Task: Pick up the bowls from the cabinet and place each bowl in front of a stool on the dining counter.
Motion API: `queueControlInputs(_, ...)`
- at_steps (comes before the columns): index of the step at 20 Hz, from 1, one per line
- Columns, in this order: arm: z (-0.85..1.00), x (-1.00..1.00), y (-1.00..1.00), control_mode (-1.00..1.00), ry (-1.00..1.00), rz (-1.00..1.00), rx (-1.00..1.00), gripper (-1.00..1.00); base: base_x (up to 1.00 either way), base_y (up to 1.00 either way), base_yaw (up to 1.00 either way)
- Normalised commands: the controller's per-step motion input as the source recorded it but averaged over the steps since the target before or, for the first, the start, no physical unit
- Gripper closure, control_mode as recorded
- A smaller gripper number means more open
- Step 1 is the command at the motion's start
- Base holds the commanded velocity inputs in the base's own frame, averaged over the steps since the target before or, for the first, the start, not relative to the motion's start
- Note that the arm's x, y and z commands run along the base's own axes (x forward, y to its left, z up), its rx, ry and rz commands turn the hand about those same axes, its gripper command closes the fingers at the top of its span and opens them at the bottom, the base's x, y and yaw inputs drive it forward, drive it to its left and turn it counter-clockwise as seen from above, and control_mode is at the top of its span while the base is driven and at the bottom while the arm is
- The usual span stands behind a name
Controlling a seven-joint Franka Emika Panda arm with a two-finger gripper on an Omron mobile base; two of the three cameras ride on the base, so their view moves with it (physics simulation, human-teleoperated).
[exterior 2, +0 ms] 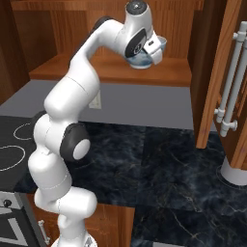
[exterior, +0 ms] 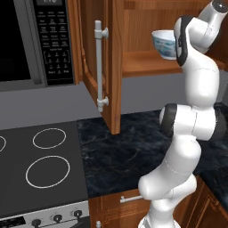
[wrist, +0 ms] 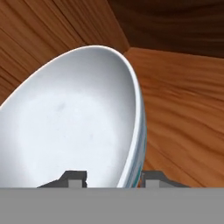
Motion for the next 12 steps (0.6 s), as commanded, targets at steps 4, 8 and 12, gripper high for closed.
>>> queueControlInputs(4,-0.24,0.0,0.0,-1.0,0.0,0.0,0.0,1.0,0.0,0.0,0.0)
queueControlInputs(8,-0.28,-0.31,0.0,-1.0,0.03,-0.02,0.0,1.0,0.0,0.0,0.0)
queueControlInputs(12,-0.26,-0.84,0.1,-1.0,0.12,0.0,0.0,1.0,0.0,0.0,0.0)
